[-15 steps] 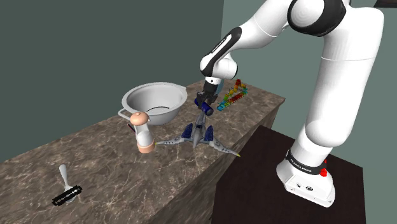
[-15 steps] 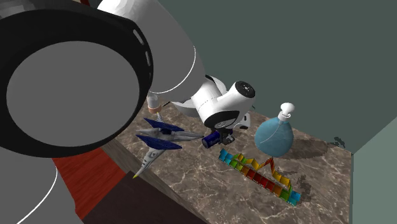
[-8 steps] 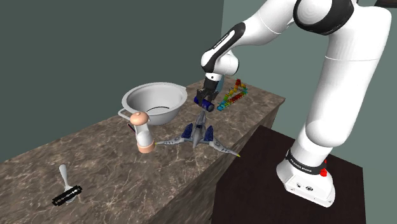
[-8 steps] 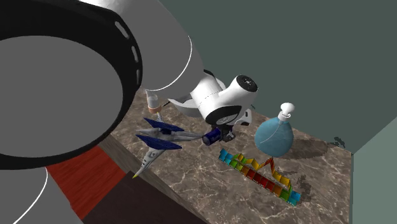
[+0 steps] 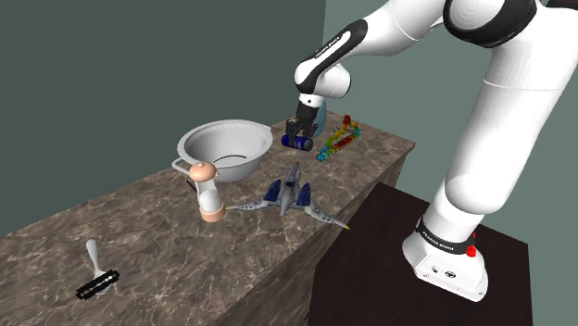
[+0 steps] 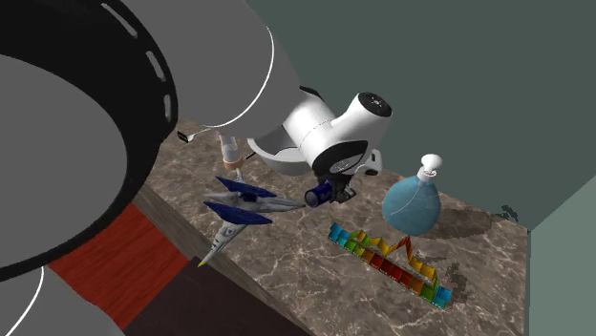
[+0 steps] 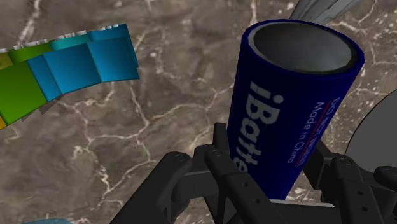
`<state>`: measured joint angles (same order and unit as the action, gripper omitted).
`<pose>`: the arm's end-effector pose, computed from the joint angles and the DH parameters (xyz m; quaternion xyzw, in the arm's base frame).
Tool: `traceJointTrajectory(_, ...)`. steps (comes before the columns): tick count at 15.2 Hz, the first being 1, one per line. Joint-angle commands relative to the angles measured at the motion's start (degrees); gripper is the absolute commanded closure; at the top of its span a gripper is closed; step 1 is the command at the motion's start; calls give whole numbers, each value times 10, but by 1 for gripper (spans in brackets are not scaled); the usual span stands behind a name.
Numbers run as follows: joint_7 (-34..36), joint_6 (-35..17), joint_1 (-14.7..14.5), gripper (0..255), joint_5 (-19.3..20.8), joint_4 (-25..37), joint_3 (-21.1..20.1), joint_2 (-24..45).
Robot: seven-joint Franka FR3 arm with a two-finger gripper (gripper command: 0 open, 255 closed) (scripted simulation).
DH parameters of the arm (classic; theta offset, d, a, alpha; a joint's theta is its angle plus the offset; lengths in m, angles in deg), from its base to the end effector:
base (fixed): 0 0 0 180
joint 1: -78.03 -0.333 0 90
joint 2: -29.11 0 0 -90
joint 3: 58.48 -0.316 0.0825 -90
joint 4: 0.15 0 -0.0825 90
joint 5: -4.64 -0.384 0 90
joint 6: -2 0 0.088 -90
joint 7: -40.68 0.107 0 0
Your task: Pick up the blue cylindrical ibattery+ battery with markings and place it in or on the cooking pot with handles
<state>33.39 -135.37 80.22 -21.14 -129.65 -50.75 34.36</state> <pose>0.5278 -0.0887 0.3265 -0.9716 0.1825 -0.0456 0.1437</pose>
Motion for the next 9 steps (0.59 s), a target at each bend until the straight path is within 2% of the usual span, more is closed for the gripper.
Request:
traceJointTrajectory(1, 9, 14, 0, 255, 9, 3, 2, -13)
traceJointTrajectory(9, 41, 67, 1, 255, 38, 24, 5, -49)
